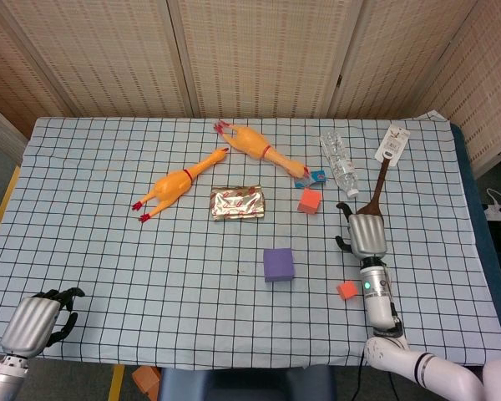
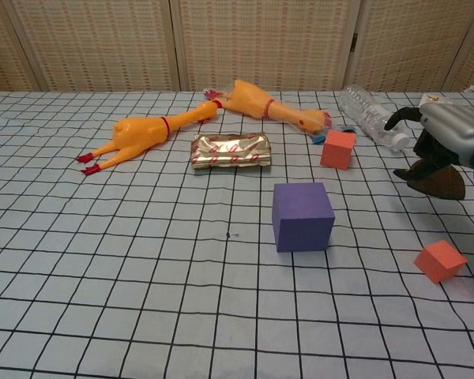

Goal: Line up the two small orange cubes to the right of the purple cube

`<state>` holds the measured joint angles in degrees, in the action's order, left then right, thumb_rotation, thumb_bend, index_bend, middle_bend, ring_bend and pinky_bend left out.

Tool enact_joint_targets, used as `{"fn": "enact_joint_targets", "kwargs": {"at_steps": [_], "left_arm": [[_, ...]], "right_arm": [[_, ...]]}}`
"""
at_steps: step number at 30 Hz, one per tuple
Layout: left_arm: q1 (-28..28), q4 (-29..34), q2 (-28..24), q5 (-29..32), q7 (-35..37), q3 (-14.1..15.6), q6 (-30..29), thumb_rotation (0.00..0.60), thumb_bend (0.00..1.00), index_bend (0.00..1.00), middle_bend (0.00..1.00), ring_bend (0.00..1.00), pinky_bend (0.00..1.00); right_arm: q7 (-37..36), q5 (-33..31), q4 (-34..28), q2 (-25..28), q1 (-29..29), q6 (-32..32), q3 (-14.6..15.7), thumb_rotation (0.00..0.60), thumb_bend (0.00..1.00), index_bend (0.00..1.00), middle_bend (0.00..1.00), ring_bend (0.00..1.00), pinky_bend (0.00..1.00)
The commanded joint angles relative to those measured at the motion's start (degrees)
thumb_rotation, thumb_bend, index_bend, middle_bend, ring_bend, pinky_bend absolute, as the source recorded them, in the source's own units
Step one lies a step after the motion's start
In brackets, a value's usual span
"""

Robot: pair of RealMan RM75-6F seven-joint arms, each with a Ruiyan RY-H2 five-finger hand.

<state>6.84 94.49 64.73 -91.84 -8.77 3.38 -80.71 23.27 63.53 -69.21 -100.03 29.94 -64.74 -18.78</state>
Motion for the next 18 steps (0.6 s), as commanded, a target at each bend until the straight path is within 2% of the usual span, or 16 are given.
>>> {"fn": "enact_joint_targets", "kwargs": {"at_steps": [1,7,12,18], "left_arm": [[0.0,-0.1,-0.1,-0.1,0.3,0.0,-0.1,0.6,0.45,0.37,0.53,0.47,0.56],[0.0,0.0,-0.2,-0.3,0.9,0.1,-0.1,0.6,0.45,0.37,0.53,0.47,0.56],[0.1,0.0,-0.2,-0.2,1.1,0.2,0.3,0.6,0.45,0.37,0.53,0.47,0.56],[0.3,-0.4,-0.1,0.5,1.7,0.0,0.8,0.6,0.45,0.37,0.53,0.47,0.56]], "right_arm": [[0.2,-1.0,3.6,-3.4,2.6,0.2,-1.3,0.6,0.15,0.24,0.97,0.84,1.0],[-1.0,-1.9,9.5,-7.8,5.8,0.5,-3.0,0.6,0.15,0.25,0.97,0.84,1.0],[-1.7,-3.5,16.0,-11.0,9.3,2.5,-5.1,0.6,0.15,0.29,0.97,0.84,1.0],[-3.5,-5.4,21.6,-13.1,12.8,4.5,-7.7,0.6,0.15,0.3,0.97,0.84,1.0]]}}
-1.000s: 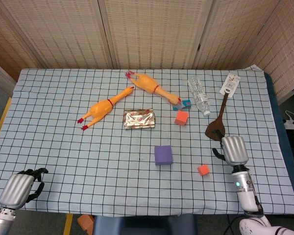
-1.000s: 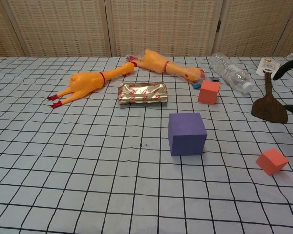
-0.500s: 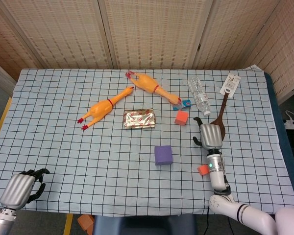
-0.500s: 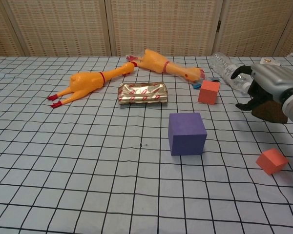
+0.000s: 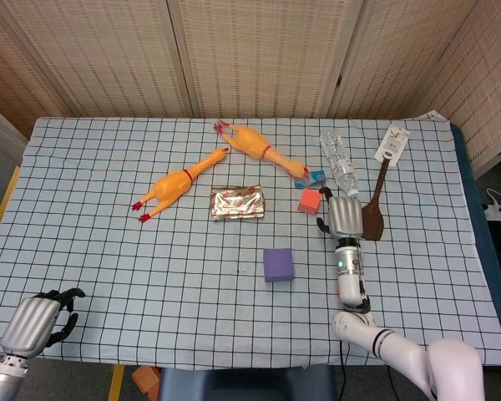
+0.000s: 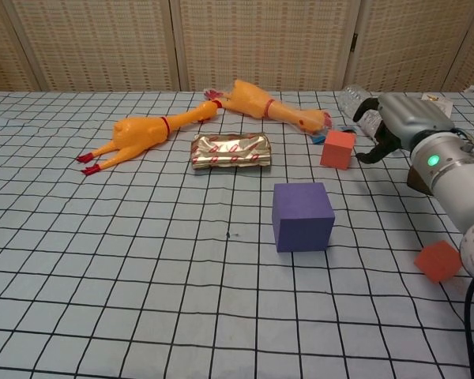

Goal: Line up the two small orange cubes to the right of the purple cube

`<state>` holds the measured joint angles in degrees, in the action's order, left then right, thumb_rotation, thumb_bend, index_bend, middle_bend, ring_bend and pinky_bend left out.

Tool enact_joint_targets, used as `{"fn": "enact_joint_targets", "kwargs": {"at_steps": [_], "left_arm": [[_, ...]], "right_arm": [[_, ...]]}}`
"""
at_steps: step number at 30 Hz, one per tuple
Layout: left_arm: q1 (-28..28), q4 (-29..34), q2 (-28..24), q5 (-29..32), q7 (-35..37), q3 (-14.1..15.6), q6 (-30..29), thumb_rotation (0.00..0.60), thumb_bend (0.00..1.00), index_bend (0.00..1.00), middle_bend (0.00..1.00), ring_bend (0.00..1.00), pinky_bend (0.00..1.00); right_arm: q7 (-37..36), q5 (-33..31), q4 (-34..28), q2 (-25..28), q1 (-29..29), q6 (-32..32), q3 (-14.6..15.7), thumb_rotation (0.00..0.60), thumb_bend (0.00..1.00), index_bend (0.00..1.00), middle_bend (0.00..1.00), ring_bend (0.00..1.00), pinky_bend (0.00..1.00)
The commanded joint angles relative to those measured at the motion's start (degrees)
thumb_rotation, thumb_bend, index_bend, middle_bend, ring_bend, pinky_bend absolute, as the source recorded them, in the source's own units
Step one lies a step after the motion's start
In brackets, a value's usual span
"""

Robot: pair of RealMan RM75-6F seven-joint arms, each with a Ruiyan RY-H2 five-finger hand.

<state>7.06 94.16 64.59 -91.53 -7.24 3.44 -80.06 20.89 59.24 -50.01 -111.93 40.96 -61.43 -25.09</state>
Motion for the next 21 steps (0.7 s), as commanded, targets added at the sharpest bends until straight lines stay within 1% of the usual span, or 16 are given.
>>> {"fn": "enact_joint_targets", "kwargs": {"at_steps": [1,4,11,15,21], "left_arm": [[0.0,-0.1,0.0,0.4,0.2,-0.1,0.2,0.6,0.45,0.37,0.53,0.47,0.56],[0.1,-0.3,0.1,0.6,0.2,-0.2,0.4,0.6,0.45,0.37,0.53,0.47,0.56],[0.3,-0.5,0.3,0.9,0.1,-0.2,0.9,0.6,0.45,0.37,0.53,0.47,0.56],[0.4,-0.8,0.4,1.6,0.3,-0.3,1.5,0.6,0.45,0.37,0.53,0.47,0.56],[0.8,-1.5,0.8,2.8,0.4,-0.6,2.5,0.6,0.45,0.37,0.53,0.47,0.56]], "right_arm": [[-1.3,-1.4,3.3,-1.4,2.2,1.6,-1.7,0.6,0.15,0.3,0.97,0.84,1.0],[-2.3,-2.3,6.3,-2.3,3.6,3.2,-2.4,0.6,0.15,0.3,0.97,0.84,1.0],[-5.4,-3.9,14.1,-5.2,6.3,8.2,-3.0,0.6,0.15,0.3,0.97,0.84,1.0],[-7.6,-4.0,19.2,-7.2,8.2,10.6,-3.2,0.6,0.15,0.3,0.97,0.84,1.0],[-11.0,-3.5,24.9,-9.4,10.5,13.6,-3.1,0.6,0.15,0.31,0.97,0.84,1.0]]}}
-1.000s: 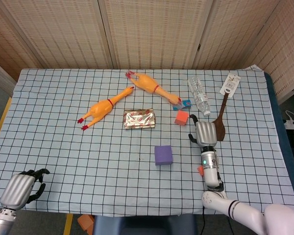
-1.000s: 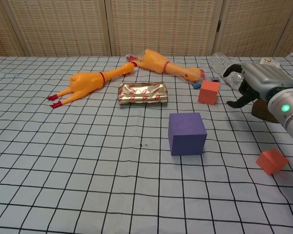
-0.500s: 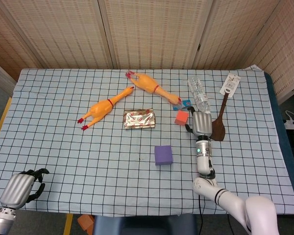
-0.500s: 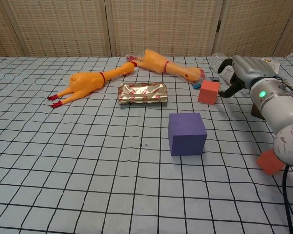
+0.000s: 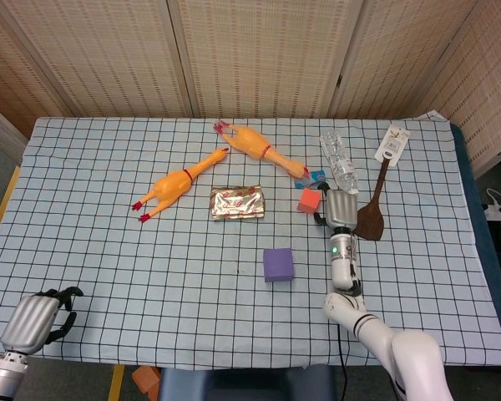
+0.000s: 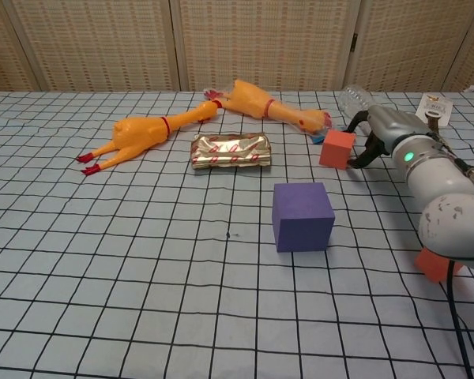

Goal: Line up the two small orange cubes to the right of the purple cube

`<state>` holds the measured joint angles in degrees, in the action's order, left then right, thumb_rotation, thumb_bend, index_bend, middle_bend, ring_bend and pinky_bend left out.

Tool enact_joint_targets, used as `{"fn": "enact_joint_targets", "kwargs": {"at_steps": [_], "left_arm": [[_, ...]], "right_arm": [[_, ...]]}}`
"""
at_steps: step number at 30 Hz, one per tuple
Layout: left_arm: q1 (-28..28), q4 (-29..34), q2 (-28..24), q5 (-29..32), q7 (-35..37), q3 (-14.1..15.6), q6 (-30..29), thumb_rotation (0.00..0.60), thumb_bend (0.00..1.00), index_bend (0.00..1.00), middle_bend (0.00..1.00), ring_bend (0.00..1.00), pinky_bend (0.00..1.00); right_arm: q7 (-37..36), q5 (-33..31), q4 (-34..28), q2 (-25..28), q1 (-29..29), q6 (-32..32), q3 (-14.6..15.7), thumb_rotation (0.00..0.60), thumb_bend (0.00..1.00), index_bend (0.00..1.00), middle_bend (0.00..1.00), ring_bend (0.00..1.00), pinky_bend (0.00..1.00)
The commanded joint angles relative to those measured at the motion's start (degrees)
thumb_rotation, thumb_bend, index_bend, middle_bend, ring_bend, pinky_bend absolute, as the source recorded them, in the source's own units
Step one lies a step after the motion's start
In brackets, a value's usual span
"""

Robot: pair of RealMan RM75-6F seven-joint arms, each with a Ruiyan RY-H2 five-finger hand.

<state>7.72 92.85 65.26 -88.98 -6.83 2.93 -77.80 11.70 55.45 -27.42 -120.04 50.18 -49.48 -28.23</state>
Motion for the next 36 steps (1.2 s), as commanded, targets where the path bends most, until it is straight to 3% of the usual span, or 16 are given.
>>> {"fn": "enact_joint_targets", "kwargs": {"at_steps": [1,25,32,36], "left_arm": [[0.1,-0.2,0.2,0.3,-0.1,-0.1,0.3,0.6,0.45,0.37,0.53,0.47,0.56],[0.5,-0.9,0.5,1.9,-0.1,-0.3,1.5,0.6,0.45,0.37,0.53,0.47,0.56],[0.5,-0.7,0.5,1.7,-0.4,-0.2,1.4,0.6,0.45,0.37,0.53,0.47,0.56],[0.4,-0.5,0.4,1.3,-0.5,-0.1,1.0,0.6,0.45,0.37,0.53,0.47,0.56]], "right_arm": [[-2.3,0.3,2.9,-1.6,1.6,2.2,0.0,0.6,0.15,0.31,0.97,0.84,1.0],[-10.1,4.0,11.4,-6.3,4.6,3.2,1.5,0.6,0.15,0.39,0.98,0.85,1.0],[-11.2,6.5,9.2,-5.4,3.0,0.0,3.3,0.6,0.15,0.42,0.99,0.85,1.0],[-11.3,8.6,3.9,-2.8,0.2,-3.7,5.1,0.6,0.15,0.43,0.99,0.85,1.0]]}}
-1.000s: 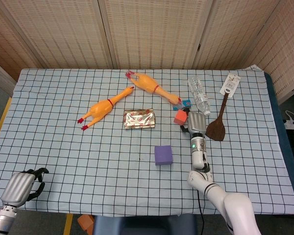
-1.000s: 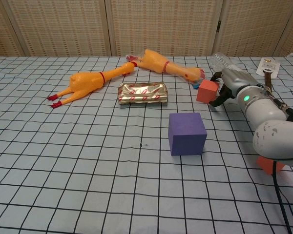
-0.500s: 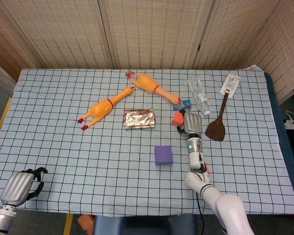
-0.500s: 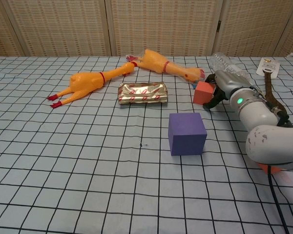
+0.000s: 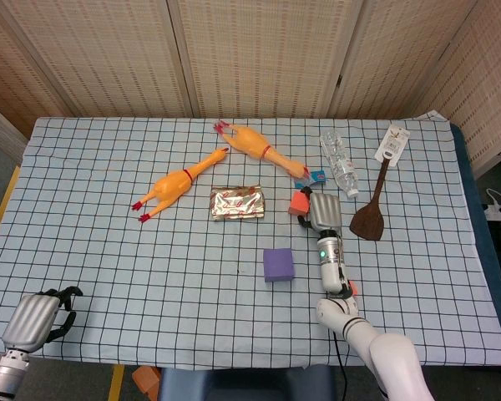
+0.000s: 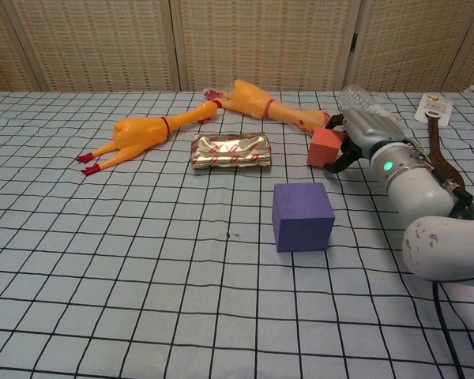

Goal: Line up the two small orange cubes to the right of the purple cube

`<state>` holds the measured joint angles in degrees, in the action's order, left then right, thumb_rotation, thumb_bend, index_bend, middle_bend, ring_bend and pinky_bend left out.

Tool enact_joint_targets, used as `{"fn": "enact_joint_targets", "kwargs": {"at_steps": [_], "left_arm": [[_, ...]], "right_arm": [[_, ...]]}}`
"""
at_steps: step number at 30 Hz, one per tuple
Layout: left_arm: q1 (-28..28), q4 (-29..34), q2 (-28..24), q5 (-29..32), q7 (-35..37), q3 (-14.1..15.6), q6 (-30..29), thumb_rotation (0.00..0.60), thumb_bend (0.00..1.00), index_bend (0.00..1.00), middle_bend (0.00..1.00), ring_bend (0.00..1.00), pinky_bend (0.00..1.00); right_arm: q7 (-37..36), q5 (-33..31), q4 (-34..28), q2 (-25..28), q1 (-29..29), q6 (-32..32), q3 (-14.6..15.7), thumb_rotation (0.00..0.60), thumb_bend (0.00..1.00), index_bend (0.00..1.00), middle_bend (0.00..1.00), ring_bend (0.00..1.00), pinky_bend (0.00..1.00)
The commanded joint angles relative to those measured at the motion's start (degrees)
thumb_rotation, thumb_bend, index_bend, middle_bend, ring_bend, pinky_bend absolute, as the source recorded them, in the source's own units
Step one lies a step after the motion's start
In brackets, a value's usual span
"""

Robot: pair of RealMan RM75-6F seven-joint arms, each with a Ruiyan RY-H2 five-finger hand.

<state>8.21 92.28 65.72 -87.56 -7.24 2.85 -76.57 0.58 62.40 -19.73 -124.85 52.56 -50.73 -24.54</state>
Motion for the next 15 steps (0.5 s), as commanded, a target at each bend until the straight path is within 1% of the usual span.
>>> {"fn": "enact_joint_targets", "kwargs": {"at_steps": [1,5,8,9,12,15], "left_arm": [[-0.1,0.2,-0.1,-0.3,0.0,0.0,-0.4,0.6,0.45,0.37,0.53,0.47,0.56],[-0.4,0.4,-0.4,-0.7,0.1,-0.1,-1.4,0.6,0.45,0.37,0.53,0.47,0.56],[-0.8,0.8,-0.6,-0.8,-0.1,-0.2,-2.3,0.6,0.45,0.37,0.53,0.47,0.56],[-0.9,1.0,-0.7,-1.0,-0.3,-0.2,-2.7,0.6,0.45,0.37,0.53,0.47,0.56],[-1.1,1.7,-0.9,-1.8,-1.0,0.0,-3.4,0.6,0.45,0.37,0.53,0.47,0.56],[-1.3,2.4,-1.0,-2.6,-1.8,0.3,-3.9,0.6,0.45,0.37,0.53,0.47,0.56]], "right_arm": [[0.0,2.1,-5.6,2.8,-3.1,-3.3,1.9,0.6,0.15,0.43,0.99,0.85,1.0],[2.3,3.7,-16.9,8.5,-7.8,-7.4,4.0,0.6,0.15,0.43,0.99,0.85,1.0],[5.6,3.9,-29.7,15.0,-12.2,-9.3,5.7,0.6,0.15,0.43,0.99,0.85,1.0],[7.1,3.7,-35.5,18.2,-14.0,-9.6,6.4,0.6,0.15,0.43,0.99,0.85,1.0],[11.6,3.6,-49.0,26.1,-17.8,-10.8,8.8,0.6,0.15,0.44,0.99,0.85,1.0],[15.3,4.0,-59.1,32.7,-20.4,-12.0,11.1,0.6,0.15,0.44,0.99,0.85,1.0]]}}
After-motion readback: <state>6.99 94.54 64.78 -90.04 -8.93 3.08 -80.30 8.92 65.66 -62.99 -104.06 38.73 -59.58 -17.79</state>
